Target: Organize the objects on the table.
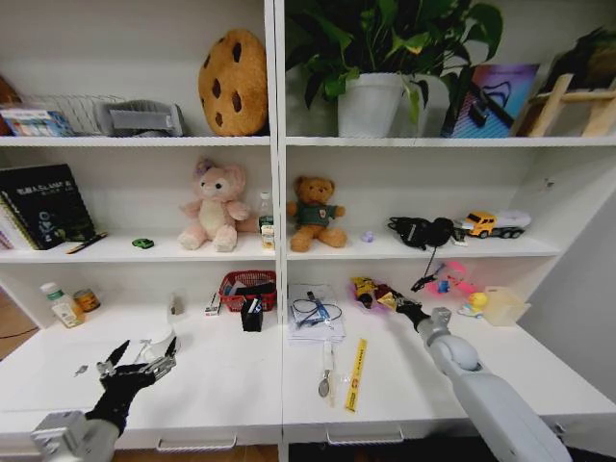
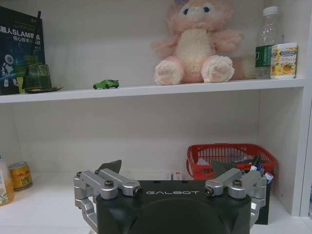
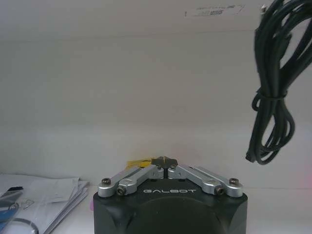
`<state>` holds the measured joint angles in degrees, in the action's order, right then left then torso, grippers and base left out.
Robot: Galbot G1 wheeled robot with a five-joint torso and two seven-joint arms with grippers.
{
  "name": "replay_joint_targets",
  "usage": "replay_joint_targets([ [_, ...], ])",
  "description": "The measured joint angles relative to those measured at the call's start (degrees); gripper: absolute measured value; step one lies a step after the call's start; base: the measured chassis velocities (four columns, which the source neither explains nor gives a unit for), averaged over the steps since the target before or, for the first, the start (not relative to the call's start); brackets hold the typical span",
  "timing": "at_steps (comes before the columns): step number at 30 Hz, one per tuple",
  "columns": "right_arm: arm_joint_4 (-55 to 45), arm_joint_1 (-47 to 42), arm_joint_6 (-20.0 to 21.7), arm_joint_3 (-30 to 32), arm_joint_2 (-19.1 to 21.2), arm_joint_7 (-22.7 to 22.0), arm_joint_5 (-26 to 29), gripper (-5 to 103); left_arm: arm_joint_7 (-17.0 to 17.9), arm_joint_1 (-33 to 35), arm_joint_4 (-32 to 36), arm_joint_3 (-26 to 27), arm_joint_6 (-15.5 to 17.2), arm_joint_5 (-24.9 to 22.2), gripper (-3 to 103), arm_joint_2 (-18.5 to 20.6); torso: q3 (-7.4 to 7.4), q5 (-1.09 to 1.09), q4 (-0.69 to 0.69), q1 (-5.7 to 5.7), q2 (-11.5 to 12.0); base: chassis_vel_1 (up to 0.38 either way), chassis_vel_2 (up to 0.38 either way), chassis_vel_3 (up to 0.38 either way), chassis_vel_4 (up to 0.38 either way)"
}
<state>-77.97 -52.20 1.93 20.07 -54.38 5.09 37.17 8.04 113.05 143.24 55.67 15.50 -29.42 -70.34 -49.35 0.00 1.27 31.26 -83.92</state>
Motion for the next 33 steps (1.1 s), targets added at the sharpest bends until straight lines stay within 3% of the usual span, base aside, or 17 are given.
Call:
replay_joint_targets([
  [7,6.6,4.7,-4.0,-2.0,-1.9,1.4,-5.1,0,0.0,0.0,0.0,0.0,0.0,0.0,100,0.0,0.0,0.0,0.01,0.0,0.0,0.0,0.0,0.0,0.0],
  [13,7.6,5.4,-4.3,-2.4,-3.0,0.0,-6.0,0,0.0,0.0,0.0,0.0,0.0,0.0,100,0.0,0.0,0.0,0.01,0.0,0.0,0.0,0.0,0.0,0.0],
  [14,7.9,5.5,-4.8,-2.6,-3.4,-0.2,-6.0,6,0.0,0.0,0.0,0.0,0.0,0.0,100,0.0,0.0,0.0,0.01,0.0,0.0,0.0,0.0,0.0,0.0],
  [16,8.0,5.5,-5.2,-2.6,-3.7,-0.3,-6.0,6,0.0,0.0,0.0,0.0,0.0,0.0,100,0.0,0.01,-0.01,0.01,0.0,0.0,0.0,0.0,0.0,0.0],
  [22,6.5,4.0,-7.4,-2.5,-4.0,-2.7,-6.0,32,0.0,0.0,0.0,0.0,0.0,0.0,100,0.0,0.0,0.02,-0.03,0.0,0.0,0.0,0.0,0.0,0.0],
  [23,6.5,4.0,-7.4,-2.5,-4.0,-2.7,-6.0,32,0.0,0.0,0.0,0.0,0.0,0.0,100,0.0,0.0,0.02,-0.03,0.0,0.0,0.0,0.0,0.0,0.0],
  [26,-0.2,-1.3,-7.3,1.8,-2.1,-3.1,-6.4,48,0.0,0.0,0.0,0.0,0.0,0.0,100,0.0,0.01,-0.01,0.0,0.0,0.0,0.0,0.0,0.0,0.0],
  [27,-0.2,-1.3,-7.3,1.8,-2.1,-3.1,-6.4,48,0.0,0.0,0.0,0.0,0.0,0.0,100,0.0,0.01,-0.01,0.0,0.0,0.0,0.0,0.0,0.0,0.0],
  [30,-9.9,-10.4,-6.0,8.6,-0.1,-3.7,-6.3,65,0.0,0.0,0.0,0.0,0.0,0.0,100,0.0,0.01,0.0,0.0,-0.01,0.0,0.0,0.0,0.0,0.0],
  [31,-9.9,-10.4,-6.0,8.6,-0.1,-3.7,-6.3,65,0.0,0.0,0.0,0.0,0.0,0.0,100,0.0,0.01,0.0,0.0,-0.01,0.0,0.0,0.0,0.0,0.0],
  [33,-17.9,-20.3,-5.5,13.5,0.4,-5.1,-6.4,76,0.0,0.0,0.0,0.0,0.0,0.0,100,0.0,0.02,0.03,0.03,-0.01,0.0,0.0,0.0,0.0,0.0],
])
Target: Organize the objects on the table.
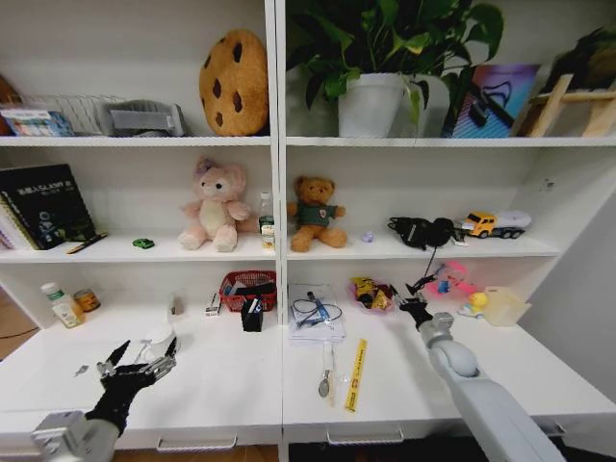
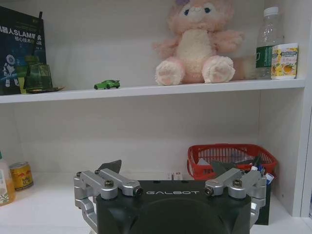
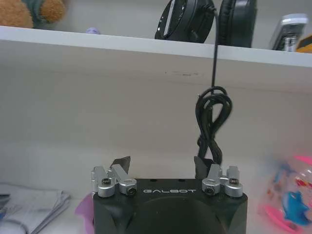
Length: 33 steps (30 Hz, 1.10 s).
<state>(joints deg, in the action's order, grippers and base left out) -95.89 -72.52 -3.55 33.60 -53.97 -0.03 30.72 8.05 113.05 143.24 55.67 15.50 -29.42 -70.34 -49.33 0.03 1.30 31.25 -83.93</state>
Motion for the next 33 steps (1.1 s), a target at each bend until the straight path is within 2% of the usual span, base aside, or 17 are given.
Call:
replay_joint_targets([
  [2,-3.0,-3.5,0.1,2.0,-0.2,-0.4,0.0,76,0.0,0.0,0.0,0.0,0.0,0.0,100,0.0,0.0,0.02,0.01,0.0,0.0,0.0,0.0,0.0,0.0],
  [3,-6.6,-7.3,0.5,4.6,-0.6,-0.7,0.0,81,0.0,0.0,0.0,0.0,0.0,0.0,100,0.0,0.0,-0.02,0.01,0.0,0.0,0.0,0.0,0.0,0.0],
  [4,-6.6,-7.3,0.5,4.6,-0.6,-0.7,0.0,81,0.0,0.0,0.0,0.0,0.0,0.0,100,0.0,0.0,-0.02,0.01,0.0,0.0,0.0,0.0,0.0,0.0],
  [7,-16.5,-18.5,1.6,13.2,-3.9,-1.8,-0.3,96,0.0,0.0,0.0,0.0,0.0,0.0,100,0.0,0.0,-0.03,-0.06,0.0,0.0,0.0,0.0,0.0,0.0],
  [8,-16.5,-18.5,1.6,13.2,-3.9,-1.8,-0.3,96,0.0,0.0,0.0,0.0,0.0,0.0,100,0.0,0.0,-0.03,-0.06,0.0,0.0,0.0,0.0,0.0,0.0],
  [10,-23.5,-27.2,2.2,18.4,-8.4,-2.2,-0.3,99,0.0,0.0,0.0,0.0,0.0,0.0,100,0.0,0.0,-0.03,-0.02,0.0,0.0,0.0,0.0,0.0,0.0],
  [11,-23.5,-27.2,2.2,18.4,-8.4,-2.2,-0.3,99,0.0,0.0,0.0,0.0,0.0,0.0,100,0.0,0.0,-0.03,-0.02,0.0,0.0,0.0,0.0,0.0,0.0],
  [12,-26.8,-31.2,2.0,20.6,-10.9,-2.1,-0.3,100,0.0,0.0,0.0,0.0,0.0,0.0,100,0.0,0.0,-0.04,0.0,-0.01,0.0,0.0,0.0,0.0,0.0],
  [14,-30.7,-37.4,0.2,23.2,-14.9,-1.8,-0.4,100,0.0,0.0,0.0,0.0,0.0,0.0,100,0.0,0.01,-0.04,0.01,-0.01,0.0,0.0,0.0,0.0,0.0],
  [15,-30.7,-37.4,0.2,23.2,-14.9,-1.8,-0.4,100,0.0,0.0,0.0,0.0,0.0,0.0,100,0.0,0.01,-0.04,0.01,-0.01,0.0,0.0,0.0,0.0,0.0],
  [17,-32.7,-43.5,-3.8,23.9,-17.2,-1.5,-1.6,100,0.0,0.0,0.0,0.0,0.0,0.0,100,0.0,0.0,-0.05,-0.01,-0.01,0.0,0.0,0.0,0.0,0.0],
  [20,-33.3,-46.5,-6.3,23.0,-18.4,-1.7,-2.8,100,0.0,0.0,0.0,0.0,0.0,0.0,100,0.0,0.0,-0.03,-0.02,-0.01,0.0,0.0,0.0,0.0,0.0],
  [33,-33.9,-47.2,-7.6,19.8,-18.9,-2.5,-4.9,100,0.0,0.0,0.0,0.0,0.0,0.0,100,0.0,-0.01,-0.03,-0.02,0.01,0.0,0.0,0.0,0.0,0.0],
])
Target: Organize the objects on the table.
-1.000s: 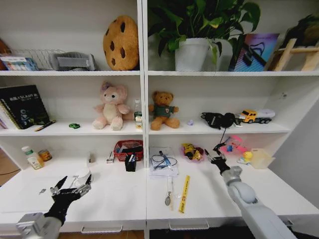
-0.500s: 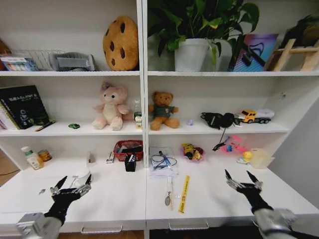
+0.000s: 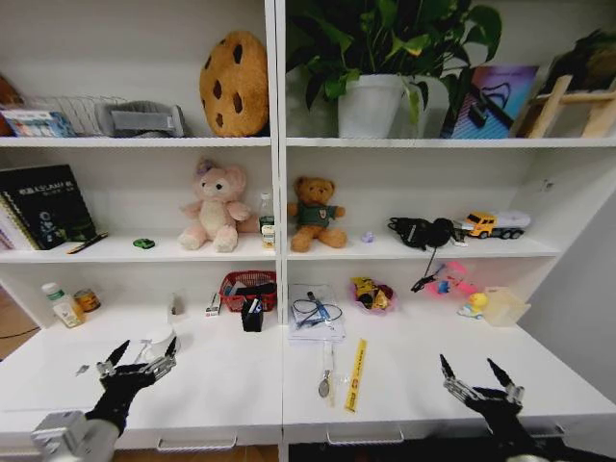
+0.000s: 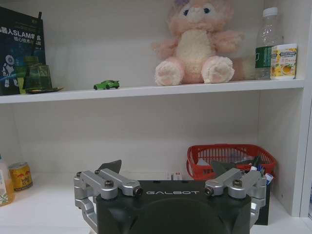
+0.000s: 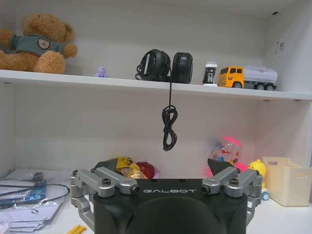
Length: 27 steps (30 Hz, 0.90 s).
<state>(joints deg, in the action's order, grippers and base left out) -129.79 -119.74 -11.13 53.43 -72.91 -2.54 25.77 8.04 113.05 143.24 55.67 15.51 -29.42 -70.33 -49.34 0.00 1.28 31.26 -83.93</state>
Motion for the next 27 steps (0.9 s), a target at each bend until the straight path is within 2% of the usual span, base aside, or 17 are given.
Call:
replay_joint_targets([
  [17,0.2,0.3,0.0,-0.2,0.1,0.0,-0.1,100,0.0,0.0,0.0,0.0,0.0,0.0,100,0.0,-0.01,0.0,0.0,0.01,0.0,0.002,0.003,-0.003,-0.001],
  [27,0.3,0.4,0.1,-0.2,0.1,0.0,0.0,100,0.0,0.0,0.0,0.0,0.0,0.0,100,0.0,0.0,-0.01,0.0,0.0,0.0,0.132,0.128,-0.141,-0.138],
])
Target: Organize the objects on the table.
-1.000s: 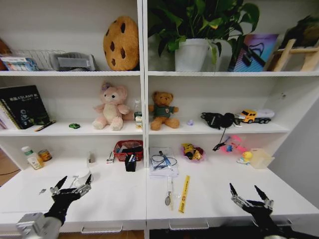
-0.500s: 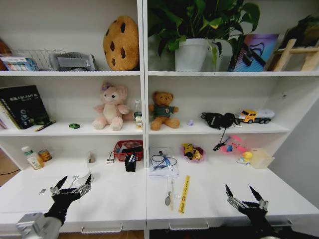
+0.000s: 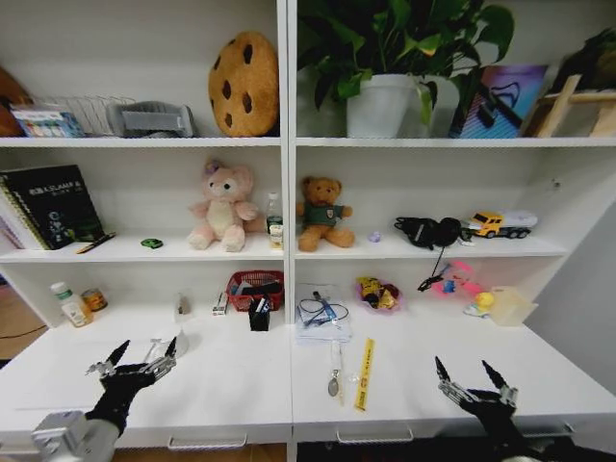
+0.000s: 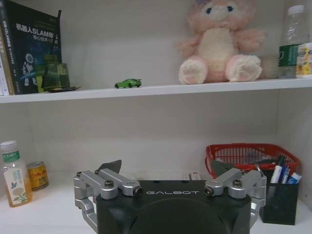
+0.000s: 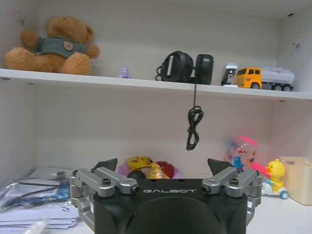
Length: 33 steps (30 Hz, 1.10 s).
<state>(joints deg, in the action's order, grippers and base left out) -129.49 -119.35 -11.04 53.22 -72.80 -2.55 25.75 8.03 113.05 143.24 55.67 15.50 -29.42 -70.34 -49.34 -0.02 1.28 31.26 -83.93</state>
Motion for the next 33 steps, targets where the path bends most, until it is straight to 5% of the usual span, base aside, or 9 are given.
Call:
replay_joint_targets([
  [33,0.1,0.0,0.1,0.0,0.0,0.0,0.1,100,0.0,0.0,0.0,0.0,0.0,0.0,100,0.0,0.0,0.03,-0.03,0.0,0.0,0.316,0.325,-0.325,-0.317],
])
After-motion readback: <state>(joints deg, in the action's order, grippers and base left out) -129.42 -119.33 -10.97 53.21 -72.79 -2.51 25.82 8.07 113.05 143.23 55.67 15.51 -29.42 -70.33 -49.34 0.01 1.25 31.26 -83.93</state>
